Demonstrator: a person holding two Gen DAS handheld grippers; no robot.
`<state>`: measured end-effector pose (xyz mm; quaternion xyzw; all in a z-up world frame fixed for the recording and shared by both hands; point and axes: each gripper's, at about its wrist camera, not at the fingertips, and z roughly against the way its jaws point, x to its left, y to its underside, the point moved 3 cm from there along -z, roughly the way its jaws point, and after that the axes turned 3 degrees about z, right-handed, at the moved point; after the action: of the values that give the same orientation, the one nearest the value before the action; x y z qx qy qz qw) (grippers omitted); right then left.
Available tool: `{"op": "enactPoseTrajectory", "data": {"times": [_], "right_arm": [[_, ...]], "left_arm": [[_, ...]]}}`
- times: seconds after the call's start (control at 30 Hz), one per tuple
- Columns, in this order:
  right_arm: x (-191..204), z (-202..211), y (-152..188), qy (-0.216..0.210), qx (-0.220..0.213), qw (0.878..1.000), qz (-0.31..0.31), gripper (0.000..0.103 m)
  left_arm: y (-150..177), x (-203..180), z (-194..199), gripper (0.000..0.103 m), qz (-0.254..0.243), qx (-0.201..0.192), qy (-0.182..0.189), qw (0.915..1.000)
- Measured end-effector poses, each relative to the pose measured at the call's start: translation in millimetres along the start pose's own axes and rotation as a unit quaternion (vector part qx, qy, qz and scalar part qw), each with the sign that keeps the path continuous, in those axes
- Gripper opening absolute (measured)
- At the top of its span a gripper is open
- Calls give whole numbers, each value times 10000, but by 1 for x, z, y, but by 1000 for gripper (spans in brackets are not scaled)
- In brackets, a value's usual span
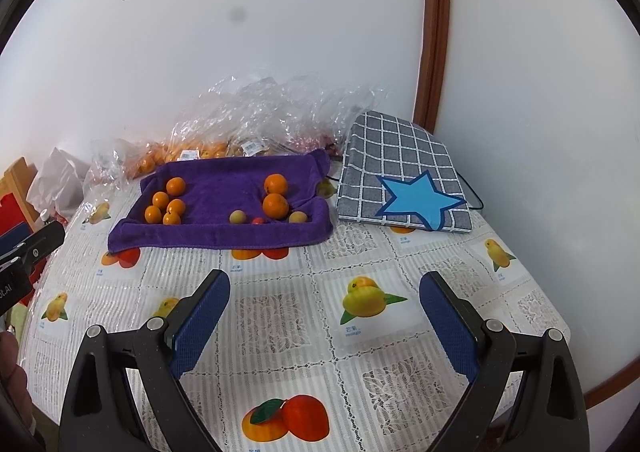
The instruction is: Organize fruits
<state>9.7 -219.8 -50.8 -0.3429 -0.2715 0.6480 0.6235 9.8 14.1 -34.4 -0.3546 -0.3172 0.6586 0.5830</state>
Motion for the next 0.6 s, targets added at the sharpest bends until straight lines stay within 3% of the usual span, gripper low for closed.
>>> {"op": "enactPoseTrajectory", "data": {"times": [0.6], "right_arm": [[-2,7,-2,30,-82,10000,22,95]], "left_arm": [[1,-1,3,82,-16,-13,57,10000]]}}
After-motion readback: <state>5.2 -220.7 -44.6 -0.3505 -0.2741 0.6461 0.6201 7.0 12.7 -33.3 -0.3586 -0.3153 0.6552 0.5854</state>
